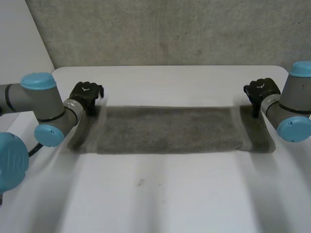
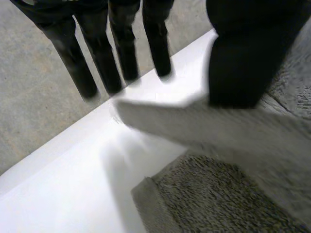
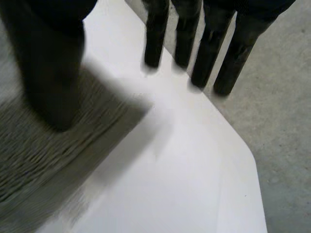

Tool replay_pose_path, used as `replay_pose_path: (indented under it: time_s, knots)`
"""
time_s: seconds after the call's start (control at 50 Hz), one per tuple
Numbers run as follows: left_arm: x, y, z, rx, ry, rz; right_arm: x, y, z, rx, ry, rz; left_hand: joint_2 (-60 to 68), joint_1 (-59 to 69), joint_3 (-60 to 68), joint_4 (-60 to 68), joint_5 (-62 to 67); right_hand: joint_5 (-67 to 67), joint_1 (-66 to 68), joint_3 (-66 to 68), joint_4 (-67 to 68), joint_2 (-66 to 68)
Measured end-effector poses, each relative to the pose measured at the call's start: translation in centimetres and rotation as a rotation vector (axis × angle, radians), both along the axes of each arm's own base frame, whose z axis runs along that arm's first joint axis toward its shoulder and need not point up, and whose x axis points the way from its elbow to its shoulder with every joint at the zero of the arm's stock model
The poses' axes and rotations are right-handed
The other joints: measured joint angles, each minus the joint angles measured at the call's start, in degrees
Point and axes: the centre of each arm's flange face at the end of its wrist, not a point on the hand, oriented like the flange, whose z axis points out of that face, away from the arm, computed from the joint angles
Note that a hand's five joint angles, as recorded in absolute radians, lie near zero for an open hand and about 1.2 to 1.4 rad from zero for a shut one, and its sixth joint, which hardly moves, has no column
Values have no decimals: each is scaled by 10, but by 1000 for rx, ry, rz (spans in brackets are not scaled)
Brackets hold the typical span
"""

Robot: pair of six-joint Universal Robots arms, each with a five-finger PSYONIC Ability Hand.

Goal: Fold the towel.

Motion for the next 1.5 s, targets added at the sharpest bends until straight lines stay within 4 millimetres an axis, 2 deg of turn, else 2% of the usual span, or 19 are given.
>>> replay_pose_path:
  time_s: [0.02, 0.04, 0.06, 0.2, 0.32, 0.46, 0.56, 0.68, 0.78, 0.86, 1.06, 1.2, 1.26, 1.36, 1.5]
  knots:
    - [-1, 0, -1, 1, -1, 2, 1, -1, 1, -6, -2, 2, -102, -84, -99, -101, -108, -68, -65, -69, -71, -54]
    - [-1, 1, -1, 1, -2, 6, 2, -1, 4, -13, -5, 4, -159, -159, -163, -158, -144, -99, -97, -101, -106, -82]
    - [-1, 1, -1, 2, -3, 11, 3, -1, 7, -21, -7, 6, -167, -169, -176, -170, -150, -101, -109, -110, -115, -88]
    - [2, 2, 14, -19, -3, 40, 5, 2, 35, -73, -23, 11, -192, -189, -201, -195, -166, -101, -116, -110, -115, -88]
    - [11, 11, 46, -43, 1, 62, 3, 17, 65, -98, -37, 10, -194, -189, -203, -197, -168, -101, -117, -110, -115, -88]
    - [19, 41, 85, -59, 7, 62, -6, 48, 89, -76, -68, 0, -195, -189, -203, -197, -168, -101, -118, -110, -115, -88]
    - [23, 65, 102, -58, 8, 60, -11, 74, 92, -33, -72, -2, -195, -189, -203, -197, -168, -101, -118, -110, -115, -88]
    - [28, 100, 105, -8, 24, 59, -20, 109, 74, 71, -64, 4, -195, -189, -203, -197, -168, -101, -118, -110, -115, -88]
    - [31, 121, 95, 58, 73, 69, -31, 125, 49, 170, -67, 1, -195, -189, -203, -197, -168, -94, -108, -109, -114, -87]
    - [32, 134, 84, 108, 138, 86, -39, 131, 28, 227, -86, 6, -195, -189, -203, -197, -168, -24, -46, -60, -64, -42]
    - [34, 144, 63, 119, 224, 108, -55, 114, -12, 181, -124, -8, -195, -189, -203, -197, -168, 155, 138, 129, 122, 151]
    - [36, 144, 56, 98, 229, 110, -62, 101, -32, 184, -127, -15, -195, -189, -203, -197, -168, 352, 345, 333, 325, 354]
    - [37, 144, 56, 98, 228, 113, -67, 96, -35, 188, -127, -27, -195, -189, -203, -197, -168, 511, 498, 492, 485, 508]
    - [38, 145, 54, 104, 225, 117, -80, 87, -33, 177, -125, -66, -195, -189, -203, -197, -168, 527, 511, 511, 507, 513]
    - [38, 147, 52, 112, 223, 116, -120, 71, -22, 132, -78, -167, -195, -189, -203, -197, -168, 527, 511, 511, 507, 513]
